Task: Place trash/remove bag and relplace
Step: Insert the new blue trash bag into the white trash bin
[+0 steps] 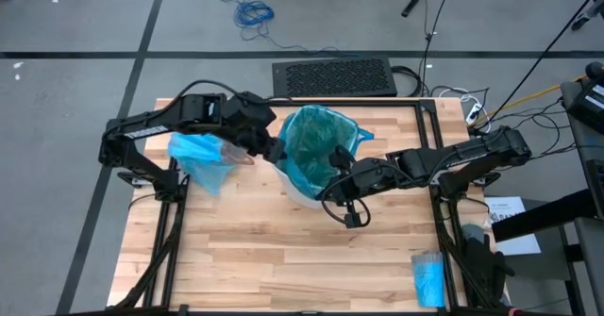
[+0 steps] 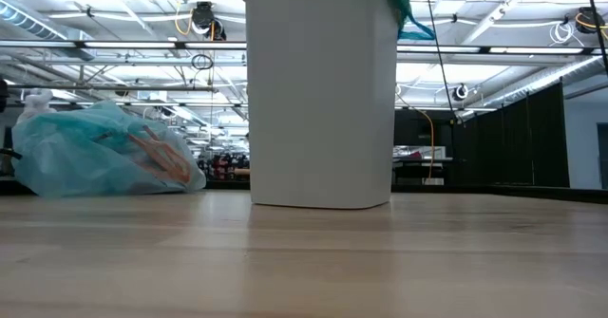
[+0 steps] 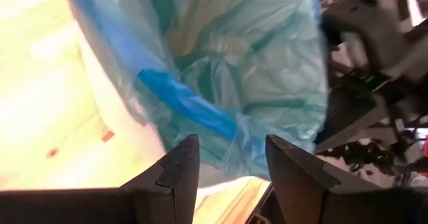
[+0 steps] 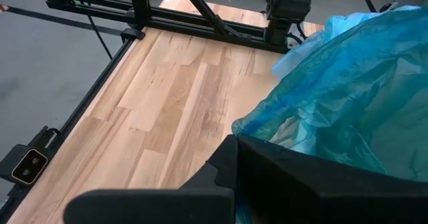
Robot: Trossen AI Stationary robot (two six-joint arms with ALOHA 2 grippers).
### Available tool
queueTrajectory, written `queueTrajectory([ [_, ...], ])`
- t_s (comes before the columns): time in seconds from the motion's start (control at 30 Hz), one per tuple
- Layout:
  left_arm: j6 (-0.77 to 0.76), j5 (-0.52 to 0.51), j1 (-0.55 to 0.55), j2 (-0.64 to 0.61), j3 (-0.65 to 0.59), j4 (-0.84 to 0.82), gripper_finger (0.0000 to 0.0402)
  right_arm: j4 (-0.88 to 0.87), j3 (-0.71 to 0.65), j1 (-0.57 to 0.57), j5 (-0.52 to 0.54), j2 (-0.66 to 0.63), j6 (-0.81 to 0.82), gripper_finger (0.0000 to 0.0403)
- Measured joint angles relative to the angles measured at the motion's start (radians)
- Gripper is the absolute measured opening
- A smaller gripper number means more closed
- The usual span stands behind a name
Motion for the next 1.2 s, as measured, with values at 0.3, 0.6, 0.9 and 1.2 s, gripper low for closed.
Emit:
queueTrajectory([
  [0.3, -0.002, 0.002, -0.01, 0.009, 0.0, 0.006, 0.0092, 0.001, 0.0, -0.005, 0.0, 0.0, -0.003, 0.0],
  [0.6, -0.021, -0.01, -0.038, 0.006, 0.0, -0.01, 0.0002, 0.007, 0.0, -0.005, 0.0, 0.0, -0.003, 0.0],
  [0.9, -0.098, -0.067, -0.116, -0.009, 0.0, -0.083, 0.0001, 0.007, 0.0, -0.005, 0.0, 0.0, -0.003, 0.0],
  [1.2, -0.159, -0.195, -0.155, -0.033, 0.0, -0.192, 0.0, 0.019, 0.0, -0.009, 0.0, 0.0, -0.003, 0.0],
])
